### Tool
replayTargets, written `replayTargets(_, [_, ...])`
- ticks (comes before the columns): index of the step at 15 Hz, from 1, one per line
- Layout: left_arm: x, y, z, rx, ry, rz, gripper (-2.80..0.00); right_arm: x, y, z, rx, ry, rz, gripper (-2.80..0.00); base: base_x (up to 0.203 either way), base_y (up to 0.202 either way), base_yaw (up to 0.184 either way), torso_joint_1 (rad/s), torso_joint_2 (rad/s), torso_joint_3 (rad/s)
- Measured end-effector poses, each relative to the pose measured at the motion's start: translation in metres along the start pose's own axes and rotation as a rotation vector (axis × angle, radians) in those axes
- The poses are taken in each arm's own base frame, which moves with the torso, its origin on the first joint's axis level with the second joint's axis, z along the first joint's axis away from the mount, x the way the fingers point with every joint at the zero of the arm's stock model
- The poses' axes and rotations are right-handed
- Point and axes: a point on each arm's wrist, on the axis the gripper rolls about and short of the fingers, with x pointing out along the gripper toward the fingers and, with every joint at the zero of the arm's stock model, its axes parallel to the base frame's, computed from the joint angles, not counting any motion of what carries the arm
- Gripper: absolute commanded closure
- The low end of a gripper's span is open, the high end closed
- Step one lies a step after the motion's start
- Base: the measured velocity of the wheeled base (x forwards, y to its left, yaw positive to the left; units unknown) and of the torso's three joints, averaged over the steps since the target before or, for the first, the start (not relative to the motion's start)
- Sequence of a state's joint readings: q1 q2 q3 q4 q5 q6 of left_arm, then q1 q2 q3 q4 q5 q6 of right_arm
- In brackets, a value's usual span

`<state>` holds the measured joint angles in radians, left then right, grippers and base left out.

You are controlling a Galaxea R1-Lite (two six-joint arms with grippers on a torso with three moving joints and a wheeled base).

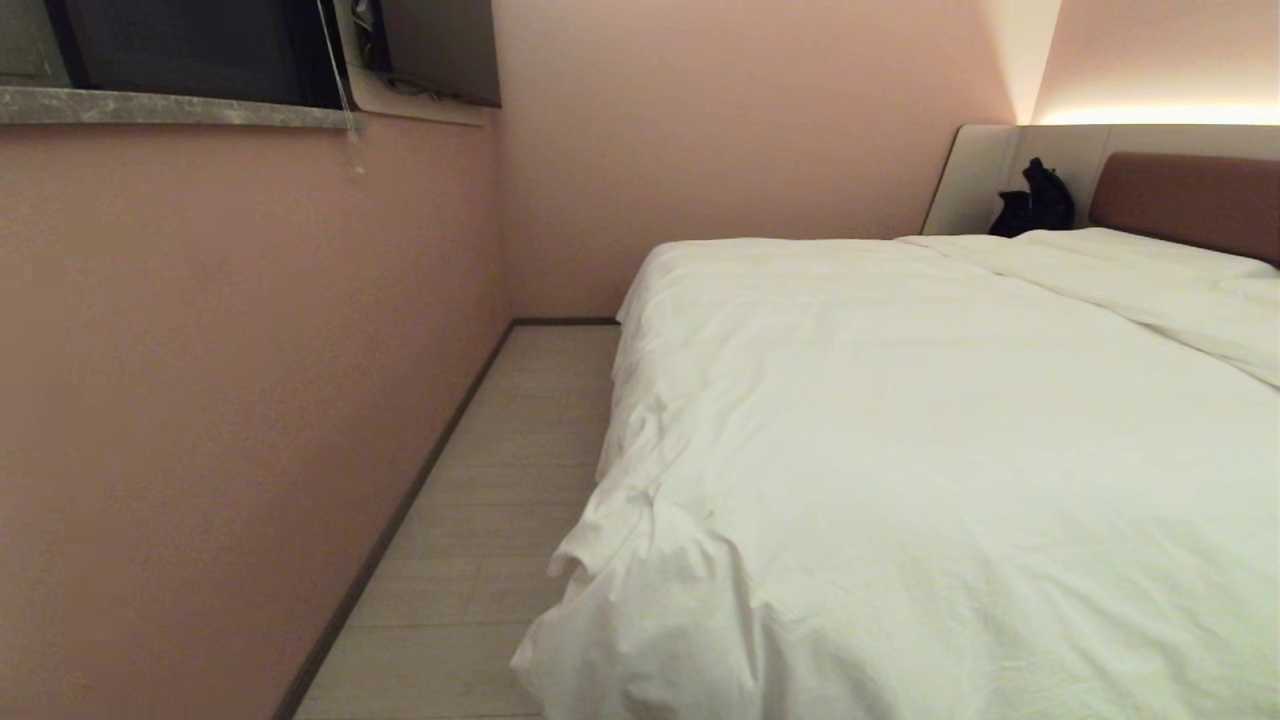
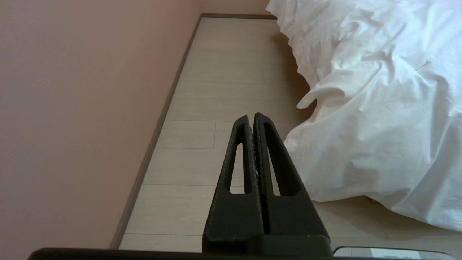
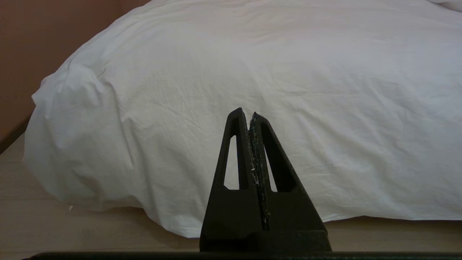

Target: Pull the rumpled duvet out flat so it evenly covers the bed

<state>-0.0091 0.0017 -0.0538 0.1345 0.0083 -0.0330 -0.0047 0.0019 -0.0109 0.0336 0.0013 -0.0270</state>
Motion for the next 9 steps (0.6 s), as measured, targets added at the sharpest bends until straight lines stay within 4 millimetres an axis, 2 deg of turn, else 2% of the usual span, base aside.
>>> replayTargets(5, [0.0,0.0,0.0,0.001,0.0,0.001,0.0,0.0,0.0,0.0,0.0,0.0,0.0,0.0,-0.011,0.0,0.001,0.0,0.0,0.001])
replayTargets(9, [0.0,0.0,0.0,0.0,0.0,0.002,0.0,0.0,0.0,0.0,0.0,0.0,0.0,0.0,-0.181,0.0,0.002,0.004,0.0,0.001])
